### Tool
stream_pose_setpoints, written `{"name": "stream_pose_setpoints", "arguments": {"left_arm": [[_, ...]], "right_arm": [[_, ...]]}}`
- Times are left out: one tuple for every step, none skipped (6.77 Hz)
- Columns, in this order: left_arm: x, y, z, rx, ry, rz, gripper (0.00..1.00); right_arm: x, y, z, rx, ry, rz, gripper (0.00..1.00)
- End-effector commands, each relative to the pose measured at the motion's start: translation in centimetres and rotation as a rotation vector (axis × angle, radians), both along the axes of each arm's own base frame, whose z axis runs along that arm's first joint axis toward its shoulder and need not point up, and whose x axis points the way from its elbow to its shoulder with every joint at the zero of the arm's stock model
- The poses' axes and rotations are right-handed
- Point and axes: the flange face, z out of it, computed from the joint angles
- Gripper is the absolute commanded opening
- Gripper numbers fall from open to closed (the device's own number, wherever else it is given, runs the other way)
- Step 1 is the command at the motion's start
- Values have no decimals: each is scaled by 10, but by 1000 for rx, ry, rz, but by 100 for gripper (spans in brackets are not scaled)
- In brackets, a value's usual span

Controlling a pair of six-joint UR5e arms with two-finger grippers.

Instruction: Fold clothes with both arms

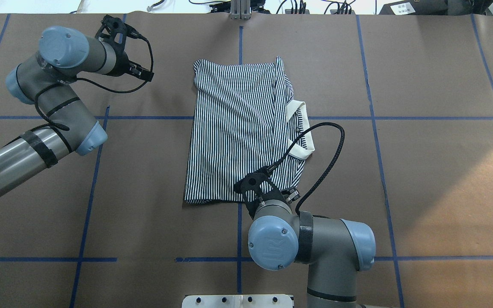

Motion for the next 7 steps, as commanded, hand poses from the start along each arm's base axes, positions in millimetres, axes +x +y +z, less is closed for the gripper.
{"name": "stream_pose_setpoints", "arguments": {"left_arm": [[0,0,-1,0,2,-1,100],[0,0,-1,1,1,0,100],[0,0,-1,1,1,0,100],[0,0,-1,1,1,0,100],[0,1,4,-3,-3,2,100],[0,1,4,-4,-3,2,100],[1,2,4,-4,-3,3,100]], "right_arm": [[17,-1,2,1,-13,9,0],[28,1,16,-4,-1,13,0],[29,2,26,-11,12,17,0],[29,2,30,-20,13,27,6],[26,3,30,-42,-3,52,57],[25,3,23,-51,-24,64,89],[27,-2,18,-56,-38,78,92]]}}
